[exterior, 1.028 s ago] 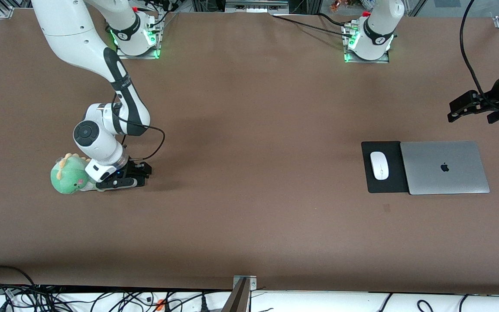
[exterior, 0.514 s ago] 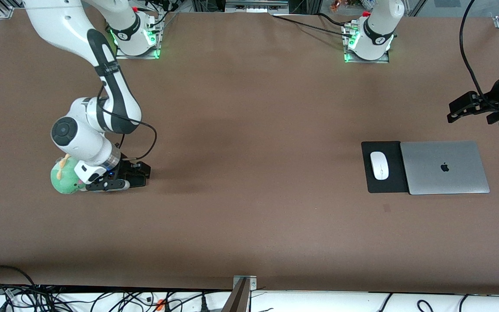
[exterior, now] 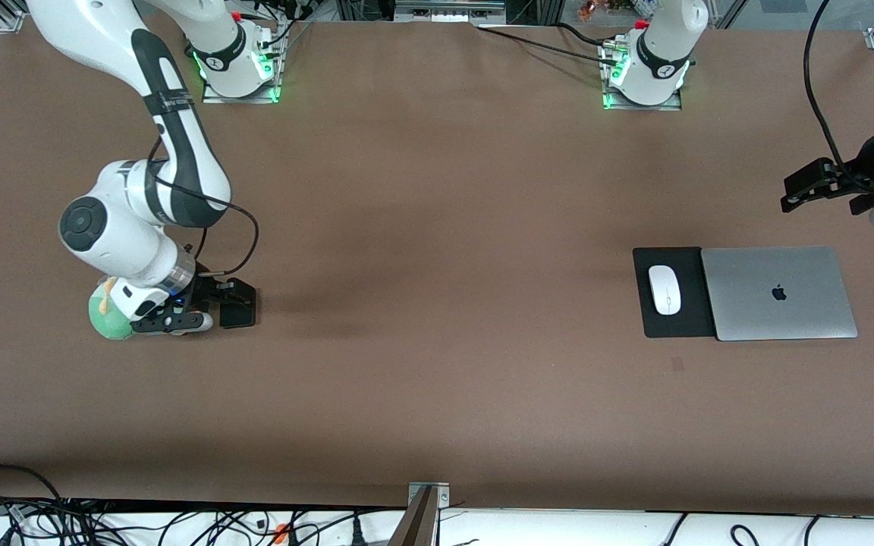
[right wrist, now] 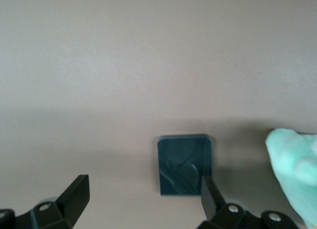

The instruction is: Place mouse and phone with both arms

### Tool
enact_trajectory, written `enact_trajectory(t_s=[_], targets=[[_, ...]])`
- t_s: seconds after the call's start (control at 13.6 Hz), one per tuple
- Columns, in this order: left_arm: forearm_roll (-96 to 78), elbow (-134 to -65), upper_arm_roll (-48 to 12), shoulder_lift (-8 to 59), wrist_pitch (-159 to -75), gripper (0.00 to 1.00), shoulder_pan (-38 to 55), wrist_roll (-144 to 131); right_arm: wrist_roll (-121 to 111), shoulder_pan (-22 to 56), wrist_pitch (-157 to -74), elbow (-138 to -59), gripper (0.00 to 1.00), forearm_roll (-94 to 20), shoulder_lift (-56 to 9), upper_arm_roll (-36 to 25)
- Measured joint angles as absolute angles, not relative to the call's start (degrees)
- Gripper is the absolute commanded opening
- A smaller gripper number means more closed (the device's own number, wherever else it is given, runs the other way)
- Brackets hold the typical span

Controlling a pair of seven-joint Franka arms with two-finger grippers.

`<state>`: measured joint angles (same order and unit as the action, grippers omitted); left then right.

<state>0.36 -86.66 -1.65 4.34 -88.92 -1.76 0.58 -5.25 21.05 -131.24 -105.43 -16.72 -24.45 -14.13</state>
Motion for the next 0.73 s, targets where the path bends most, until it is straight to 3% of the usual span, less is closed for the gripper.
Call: enact_trajectory(t_s=[0.22,0.51,0.73], targets=[[0.36,-86.65,-1.63,4.33,-88.9,1.0,-1.76,0.58,-6.51,20.94,-118.56,-100.47,1.0,-16.73,-20.7,-18.09],[0.36,-86.65,-1.54,4.33,-88.89,1.0,-1.76,0.58,-10.21,20.44,-106.87,-99.77,1.0,-16.24,-12.13,-22.53],[0.36,-86.64,-1.52,4.34,-88.88,1.0,-1.78,0.58,-10.27,16.46,-100.39,-99.08,1.0,-8.92,-6.13,-19.29]])
